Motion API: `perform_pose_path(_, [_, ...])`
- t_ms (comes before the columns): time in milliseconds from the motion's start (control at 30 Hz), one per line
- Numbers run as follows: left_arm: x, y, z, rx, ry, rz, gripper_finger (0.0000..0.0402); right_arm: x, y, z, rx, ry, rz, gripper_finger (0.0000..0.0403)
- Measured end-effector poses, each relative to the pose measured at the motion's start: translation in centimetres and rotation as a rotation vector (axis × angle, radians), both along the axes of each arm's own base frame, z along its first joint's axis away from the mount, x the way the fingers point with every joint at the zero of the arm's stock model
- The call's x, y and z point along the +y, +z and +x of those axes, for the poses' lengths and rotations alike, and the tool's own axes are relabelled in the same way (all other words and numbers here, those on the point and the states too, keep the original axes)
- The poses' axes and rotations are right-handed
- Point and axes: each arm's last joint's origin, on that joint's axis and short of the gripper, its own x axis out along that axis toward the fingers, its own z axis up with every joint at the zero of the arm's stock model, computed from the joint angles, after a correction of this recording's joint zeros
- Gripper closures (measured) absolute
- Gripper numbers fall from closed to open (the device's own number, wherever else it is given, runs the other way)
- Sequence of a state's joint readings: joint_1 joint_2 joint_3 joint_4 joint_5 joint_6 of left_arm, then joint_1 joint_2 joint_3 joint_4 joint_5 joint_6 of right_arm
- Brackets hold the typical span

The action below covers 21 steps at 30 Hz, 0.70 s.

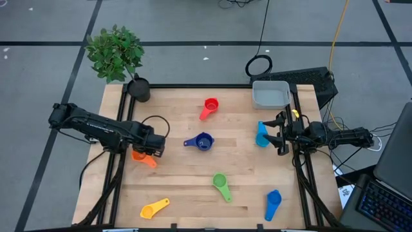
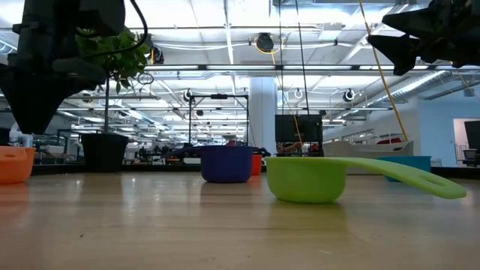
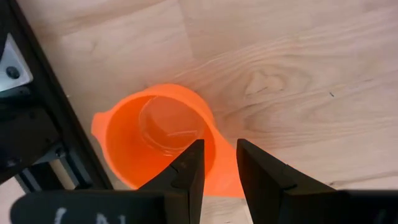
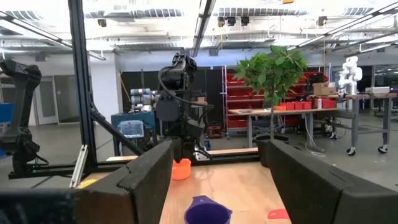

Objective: Nest measuring cups in basket
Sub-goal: Stack the orange measuring cup on top of the dark blue measuring cup

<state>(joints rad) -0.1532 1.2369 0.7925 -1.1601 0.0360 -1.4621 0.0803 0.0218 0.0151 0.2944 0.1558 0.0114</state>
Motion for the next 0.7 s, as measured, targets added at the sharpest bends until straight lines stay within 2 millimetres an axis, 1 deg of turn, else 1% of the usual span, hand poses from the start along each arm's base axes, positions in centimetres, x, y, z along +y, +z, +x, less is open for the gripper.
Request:
perform_pose_path(500, [-0.1,0.0,0.0,0.007,0.089,0.015,0.0302,0.0,-0.6,0.1,0.065,-0.003,-0.018,0.0151])
perform_pose_path(633, [-0.3,-0.5,0.2,0.033,0.097,0.021,0.0302,0.0,-0.6,0.1,0.065,-0.006,-0.028,0.0151])
perform_pose_path(700, [-0.5,-1.2,0.3,0.061,0.101,0.023,0.0302,0.0,-0.6,0.1,0.065,-0.006,-0.028,0.0151])
